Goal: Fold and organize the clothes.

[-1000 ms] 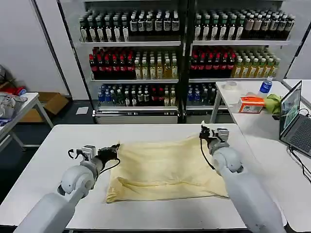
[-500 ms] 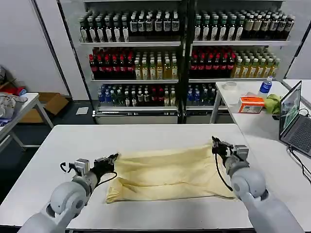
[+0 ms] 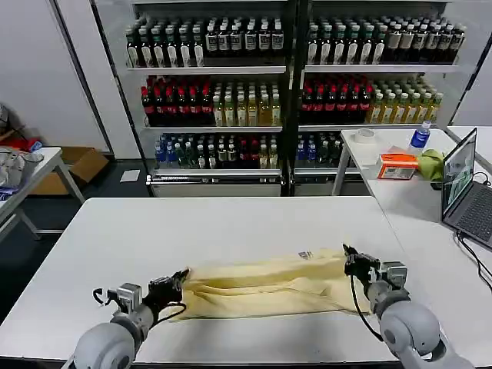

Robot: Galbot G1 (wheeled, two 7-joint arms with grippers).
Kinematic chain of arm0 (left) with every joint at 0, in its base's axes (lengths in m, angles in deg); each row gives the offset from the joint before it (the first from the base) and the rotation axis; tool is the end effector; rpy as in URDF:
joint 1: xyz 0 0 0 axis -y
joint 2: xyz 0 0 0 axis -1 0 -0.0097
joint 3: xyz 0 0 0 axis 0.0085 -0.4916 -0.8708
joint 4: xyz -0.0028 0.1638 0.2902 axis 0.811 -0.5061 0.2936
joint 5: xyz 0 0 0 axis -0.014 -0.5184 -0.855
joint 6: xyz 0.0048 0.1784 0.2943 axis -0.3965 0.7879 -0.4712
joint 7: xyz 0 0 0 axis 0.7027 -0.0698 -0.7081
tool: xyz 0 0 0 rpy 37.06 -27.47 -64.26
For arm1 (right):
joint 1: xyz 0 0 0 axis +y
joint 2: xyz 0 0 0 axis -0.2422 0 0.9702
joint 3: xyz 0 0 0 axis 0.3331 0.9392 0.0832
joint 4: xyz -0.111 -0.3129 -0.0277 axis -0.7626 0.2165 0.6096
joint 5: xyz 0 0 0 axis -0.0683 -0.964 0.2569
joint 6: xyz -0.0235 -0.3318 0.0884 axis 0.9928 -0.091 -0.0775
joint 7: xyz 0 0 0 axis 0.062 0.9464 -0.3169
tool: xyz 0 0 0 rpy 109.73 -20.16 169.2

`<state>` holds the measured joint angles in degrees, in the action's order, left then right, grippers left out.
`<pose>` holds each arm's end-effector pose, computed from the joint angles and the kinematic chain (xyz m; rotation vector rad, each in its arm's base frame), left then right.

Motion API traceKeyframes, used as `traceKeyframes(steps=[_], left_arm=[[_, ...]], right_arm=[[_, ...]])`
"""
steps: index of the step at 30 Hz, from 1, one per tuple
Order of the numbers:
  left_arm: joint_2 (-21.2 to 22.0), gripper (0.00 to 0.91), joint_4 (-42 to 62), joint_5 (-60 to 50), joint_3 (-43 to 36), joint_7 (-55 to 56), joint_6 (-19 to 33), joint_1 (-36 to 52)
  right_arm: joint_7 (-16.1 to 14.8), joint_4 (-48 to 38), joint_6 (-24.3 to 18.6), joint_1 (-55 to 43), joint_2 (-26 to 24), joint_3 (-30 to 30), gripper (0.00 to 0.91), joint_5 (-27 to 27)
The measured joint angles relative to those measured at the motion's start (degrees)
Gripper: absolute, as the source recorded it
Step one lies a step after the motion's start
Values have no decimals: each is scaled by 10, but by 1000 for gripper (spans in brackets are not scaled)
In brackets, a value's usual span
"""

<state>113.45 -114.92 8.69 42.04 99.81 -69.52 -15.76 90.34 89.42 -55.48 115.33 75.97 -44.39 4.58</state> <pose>0.2414 0.0539 -0.2526 -0.3816 -2.5758 -0.0263 0.2705 -0.0778 -0.2360 0.0929 -2.6852 0.0242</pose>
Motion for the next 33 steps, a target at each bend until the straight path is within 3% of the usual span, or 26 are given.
traceKeyframes(steps=[27,28,29,31,33], left_arm=[[69,907,1,-24,27,39,21,-63],[74,816,4,-23,26,42,21,-63],[77,413,7,-22,26,44,21,-62],[84,232,10,-19,24,47,21,-62],[89,161,11,-18,21,48,21,-63]], right_arm=[[16,28,6,89,30,-44,907,-42],[17,30,6,92,30,-46,907,-43],[17,31,6,95,31,-48,907,-43],[18,34,6,100,31,-51,907,-43],[19,36,6,104,31,-55,907,-43]])
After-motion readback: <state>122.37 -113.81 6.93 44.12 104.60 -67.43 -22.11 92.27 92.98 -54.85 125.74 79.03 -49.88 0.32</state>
